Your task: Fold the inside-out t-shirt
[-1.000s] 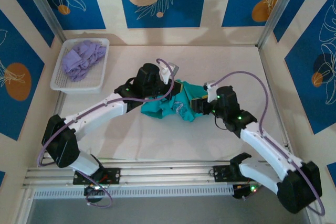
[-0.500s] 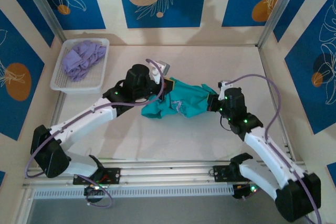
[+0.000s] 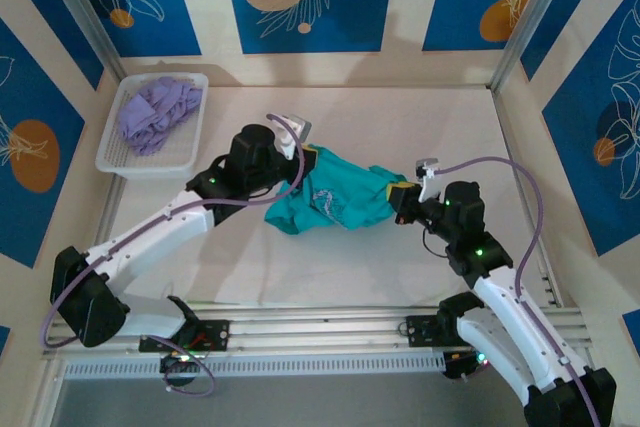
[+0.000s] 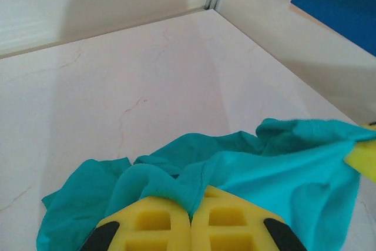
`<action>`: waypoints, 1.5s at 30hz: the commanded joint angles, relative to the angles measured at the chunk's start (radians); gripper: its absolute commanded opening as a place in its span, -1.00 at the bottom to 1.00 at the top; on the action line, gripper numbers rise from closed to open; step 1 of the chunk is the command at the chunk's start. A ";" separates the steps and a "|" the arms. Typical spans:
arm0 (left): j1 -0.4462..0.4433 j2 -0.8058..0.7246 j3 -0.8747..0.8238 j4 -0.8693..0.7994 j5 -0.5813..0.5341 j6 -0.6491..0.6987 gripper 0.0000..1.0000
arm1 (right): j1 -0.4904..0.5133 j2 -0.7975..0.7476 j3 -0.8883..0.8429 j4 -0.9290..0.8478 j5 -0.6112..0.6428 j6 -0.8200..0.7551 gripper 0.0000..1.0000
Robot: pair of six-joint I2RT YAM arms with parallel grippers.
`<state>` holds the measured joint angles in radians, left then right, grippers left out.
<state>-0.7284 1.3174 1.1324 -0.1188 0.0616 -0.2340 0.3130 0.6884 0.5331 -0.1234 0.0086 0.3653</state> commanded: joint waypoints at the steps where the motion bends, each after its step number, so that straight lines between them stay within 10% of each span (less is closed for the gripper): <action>1: 0.001 -0.027 -0.010 0.080 0.087 -0.024 -1.00 | -0.017 0.053 0.077 -0.218 0.344 0.074 -0.82; 8: -0.106 0.189 0.075 0.118 0.176 -0.052 -1.00 | 0.007 -0.074 0.016 -0.107 0.294 0.033 -0.24; 15: -0.149 0.353 0.189 0.007 0.354 -0.014 -0.21 | 0.007 -0.071 0.043 -0.137 0.293 0.007 -0.17; 22: -0.050 0.165 -0.076 -0.042 0.127 0.007 0.21 | 0.052 0.011 -0.005 -0.047 0.073 0.056 0.02; 31: -0.111 0.211 -0.164 -0.094 0.021 0.220 0.38 | 0.314 0.180 -0.045 -0.047 0.313 0.146 0.28; 39: -0.128 0.379 -0.058 -0.050 0.006 0.271 0.18 | 0.316 0.293 -0.019 -0.021 0.392 0.178 0.21; 45: -0.119 0.388 0.035 -0.100 0.037 0.254 -0.82 | 0.256 0.343 0.054 -0.101 0.428 0.132 -0.31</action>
<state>-0.8547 1.7302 1.1107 -0.2016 0.0753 0.0219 0.5922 1.0321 0.5270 -0.1886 0.3775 0.5243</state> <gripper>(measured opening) 0.134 0.369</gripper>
